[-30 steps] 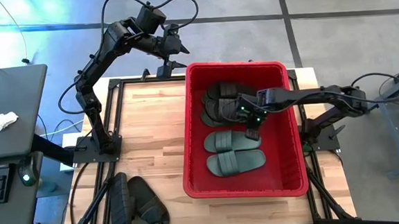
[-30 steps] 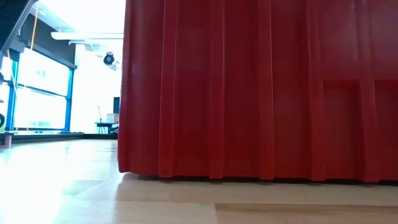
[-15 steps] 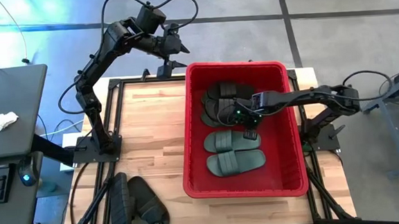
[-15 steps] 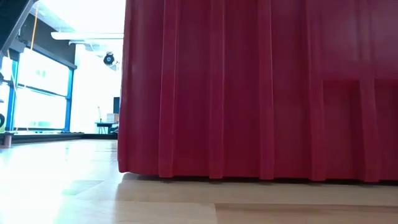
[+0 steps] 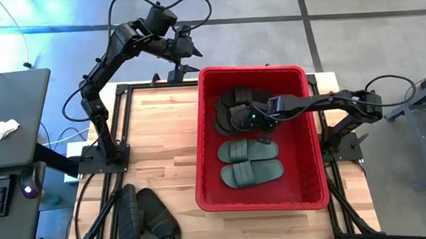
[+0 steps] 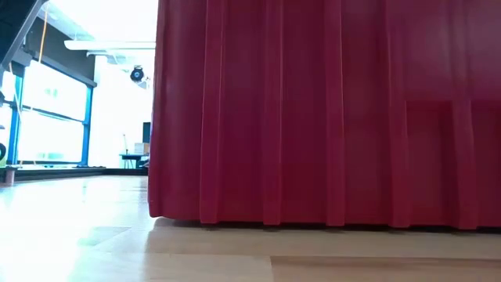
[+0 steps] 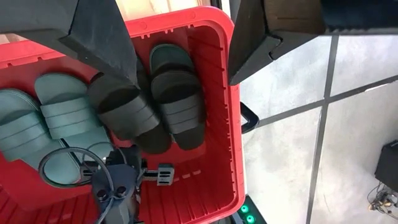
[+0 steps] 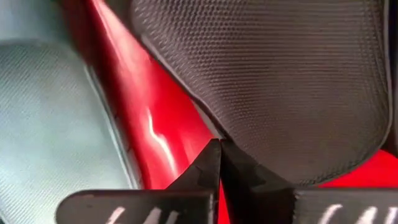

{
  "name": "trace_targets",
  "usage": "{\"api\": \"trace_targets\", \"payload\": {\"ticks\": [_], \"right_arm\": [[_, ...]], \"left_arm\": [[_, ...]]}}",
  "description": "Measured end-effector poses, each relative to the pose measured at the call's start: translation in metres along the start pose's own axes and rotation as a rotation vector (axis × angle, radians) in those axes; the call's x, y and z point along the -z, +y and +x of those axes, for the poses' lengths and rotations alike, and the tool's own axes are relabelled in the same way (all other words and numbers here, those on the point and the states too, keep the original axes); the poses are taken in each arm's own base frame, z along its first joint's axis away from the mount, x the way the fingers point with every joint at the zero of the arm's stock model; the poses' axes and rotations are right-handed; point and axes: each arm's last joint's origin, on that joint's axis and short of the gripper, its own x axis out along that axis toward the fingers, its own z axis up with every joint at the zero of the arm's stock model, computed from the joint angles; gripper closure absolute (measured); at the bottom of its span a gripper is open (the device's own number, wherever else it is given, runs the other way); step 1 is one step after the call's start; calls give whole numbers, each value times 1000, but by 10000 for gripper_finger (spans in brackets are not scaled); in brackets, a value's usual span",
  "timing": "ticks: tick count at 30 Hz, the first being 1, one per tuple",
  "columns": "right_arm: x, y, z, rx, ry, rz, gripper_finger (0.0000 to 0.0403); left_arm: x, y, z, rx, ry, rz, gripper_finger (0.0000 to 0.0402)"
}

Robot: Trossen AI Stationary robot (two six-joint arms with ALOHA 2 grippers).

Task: Pick and place slides into bin
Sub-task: Put the black slide into the red container

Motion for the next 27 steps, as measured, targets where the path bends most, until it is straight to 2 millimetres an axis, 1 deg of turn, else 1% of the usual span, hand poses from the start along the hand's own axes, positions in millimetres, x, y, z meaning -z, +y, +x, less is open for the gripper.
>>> {"api": "trace_targets", "payload": {"ticks": [13,19,23,27], "right_arm": [[-2,2,0,-52,-14,0,403],[-3,6,-1,-179,-32,-31,403],[-5,6,-9,-207,-88,-33,403],[-3,1,-26,-180,-180,-11,403]], "left_arm": [[0,0,0,0,0,-1,167],[0,0,0,0,0,-1,167],[0,0,0,1,1,-1,167],[0,0,1,2,1,-1,167]]}}
